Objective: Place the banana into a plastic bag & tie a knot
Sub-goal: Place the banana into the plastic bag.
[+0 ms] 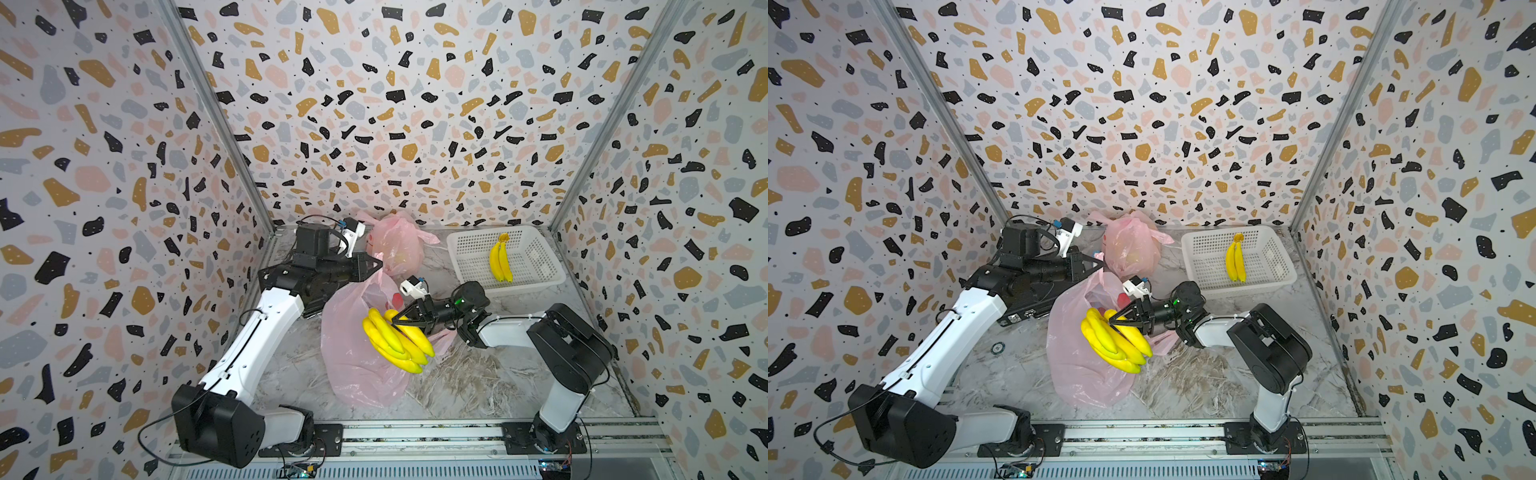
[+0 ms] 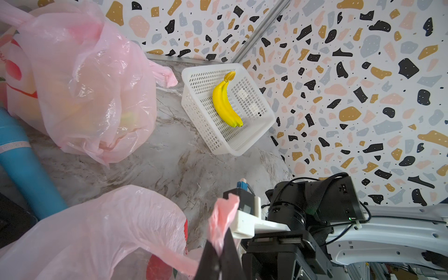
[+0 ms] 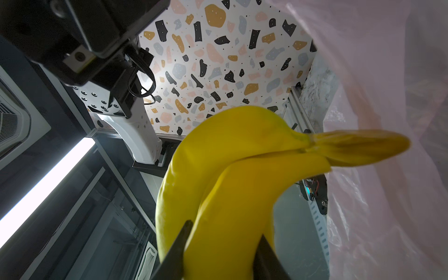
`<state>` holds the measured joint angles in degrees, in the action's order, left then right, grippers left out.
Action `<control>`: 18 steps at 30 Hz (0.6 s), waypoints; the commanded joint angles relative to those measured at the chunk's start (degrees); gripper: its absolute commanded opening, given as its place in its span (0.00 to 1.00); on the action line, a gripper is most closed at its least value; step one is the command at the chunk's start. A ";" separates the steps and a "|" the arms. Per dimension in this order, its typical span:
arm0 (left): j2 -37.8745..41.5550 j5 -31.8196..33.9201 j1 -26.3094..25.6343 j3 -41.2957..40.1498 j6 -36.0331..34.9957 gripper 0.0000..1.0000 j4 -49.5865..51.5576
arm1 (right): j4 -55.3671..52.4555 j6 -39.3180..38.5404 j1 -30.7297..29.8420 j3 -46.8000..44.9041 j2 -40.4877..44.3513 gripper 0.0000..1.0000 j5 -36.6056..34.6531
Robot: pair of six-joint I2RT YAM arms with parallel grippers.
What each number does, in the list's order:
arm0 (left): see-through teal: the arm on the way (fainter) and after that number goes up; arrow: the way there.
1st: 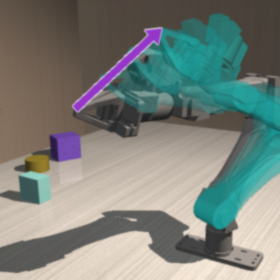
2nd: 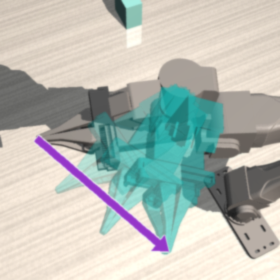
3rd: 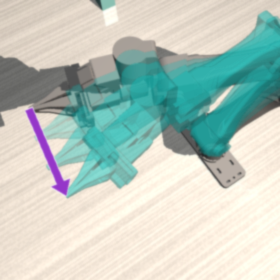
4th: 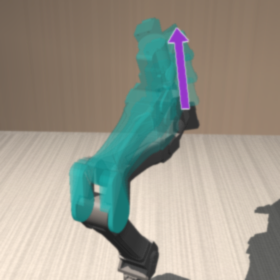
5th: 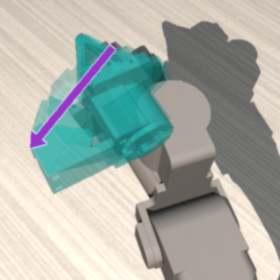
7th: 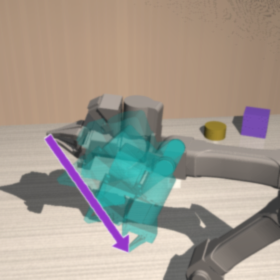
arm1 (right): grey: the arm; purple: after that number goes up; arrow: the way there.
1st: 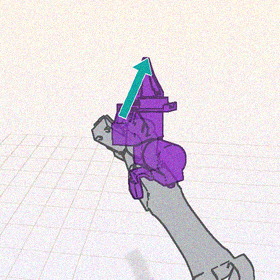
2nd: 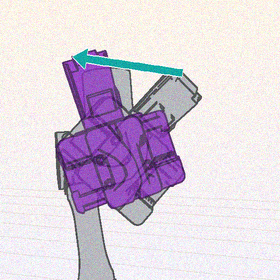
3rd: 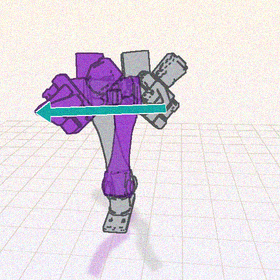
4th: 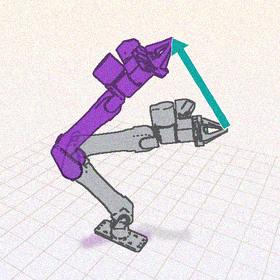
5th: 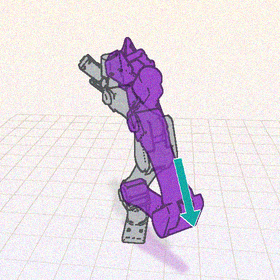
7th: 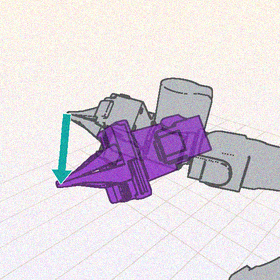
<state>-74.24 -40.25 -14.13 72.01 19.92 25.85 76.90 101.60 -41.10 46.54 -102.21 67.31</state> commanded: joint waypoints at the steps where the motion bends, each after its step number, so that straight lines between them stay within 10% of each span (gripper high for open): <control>1: 1.93 -1.49 0.31 -0.73 -1.03 0.00 -0.56 | 3.22 0.62 0.12 3.47 -0.63 0.00 -1.05; 18: 5.99 -2.57 0.33 -1.14 -1.04 0.00 2.23 | -24.35 -15.37 4.23 8.89 1.19 0.00 -1.91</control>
<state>-69.43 -41.43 -14.11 70.76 19.94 28.12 56.82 90.37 -36.97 53.10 -103.74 65.41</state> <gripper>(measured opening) 0.047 0.353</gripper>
